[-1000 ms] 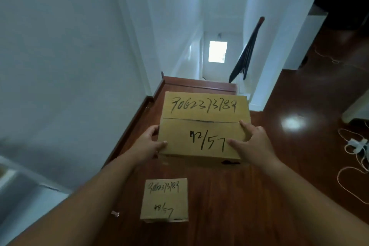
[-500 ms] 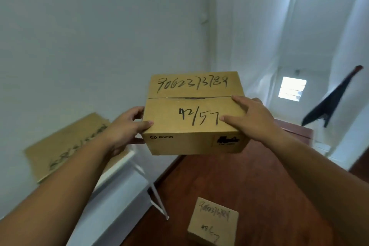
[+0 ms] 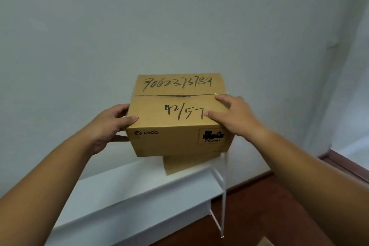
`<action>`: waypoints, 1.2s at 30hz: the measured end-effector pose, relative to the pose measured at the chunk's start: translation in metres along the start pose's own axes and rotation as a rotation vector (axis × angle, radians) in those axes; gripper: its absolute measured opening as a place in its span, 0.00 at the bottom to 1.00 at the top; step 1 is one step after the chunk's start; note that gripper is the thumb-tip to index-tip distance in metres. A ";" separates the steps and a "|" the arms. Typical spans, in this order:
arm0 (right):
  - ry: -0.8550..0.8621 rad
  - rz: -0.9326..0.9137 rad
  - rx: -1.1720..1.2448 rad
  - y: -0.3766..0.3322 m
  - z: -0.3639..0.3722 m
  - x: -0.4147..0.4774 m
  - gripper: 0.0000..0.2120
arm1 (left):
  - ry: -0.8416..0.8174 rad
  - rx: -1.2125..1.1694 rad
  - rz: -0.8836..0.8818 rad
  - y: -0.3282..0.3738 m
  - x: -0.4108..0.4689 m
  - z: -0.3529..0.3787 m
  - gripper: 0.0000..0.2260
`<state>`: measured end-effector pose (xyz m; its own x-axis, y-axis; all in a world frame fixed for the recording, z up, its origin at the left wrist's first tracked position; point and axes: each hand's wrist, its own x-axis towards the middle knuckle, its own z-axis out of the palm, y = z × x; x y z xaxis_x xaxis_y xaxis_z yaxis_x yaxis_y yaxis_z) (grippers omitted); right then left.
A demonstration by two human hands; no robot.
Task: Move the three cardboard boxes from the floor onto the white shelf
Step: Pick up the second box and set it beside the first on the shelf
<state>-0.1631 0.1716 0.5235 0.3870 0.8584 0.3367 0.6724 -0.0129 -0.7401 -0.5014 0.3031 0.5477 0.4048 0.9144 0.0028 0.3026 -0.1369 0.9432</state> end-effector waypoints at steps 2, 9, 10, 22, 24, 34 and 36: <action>-0.056 -0.028 0.011 -0.021 0.034 0.010 0.42 | 0.055 -0.011 -0.023 -0.016 -0.007 -0.035 0.18; -0.215 -0.075 -0.006 -0.077 0.153 0.027 0.40 | 0.208 -0.067 -0.123 -0.091 -0.024 -0.136 0.19; -0.231 -0.075 -0.012 -0.081 0.170 0.028 0.41 | 0.220 -0.076 -0.139 -0.102 -0.025 -0.148 0.19; -0.424 0.036 -0.085 -0.059 0.305 0.058 0.46 | 0.255 -0.197 -0.270 -0.212 0.006 -0.192 0.20; -0.448 0.045 -0.146 -0.048 0.313 0.064 0.48 | 0.239 -0.230 -0.293 -0.225 0.015 -0.186 0.20; -0.540 0.050 -0.564 -0.018 0.319 0.089 0.43 | 0.181 -0.243 -0.371 -0.261 0.054 -0.159 0.23; -0.571 0.034 -0.592 -0.009 0.322 0.091 0.43 | 0.174 -0.233 -0.388 -0.266 0.059 -0.154 0.23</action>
<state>-0.3369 0.4150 0.3739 0.1402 0.9792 -0.1465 0.9492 -0.1750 -0.2616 -0.6908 0.4520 0.3479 0.1442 0.9340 -0.3269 0.1930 0.2974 0.9350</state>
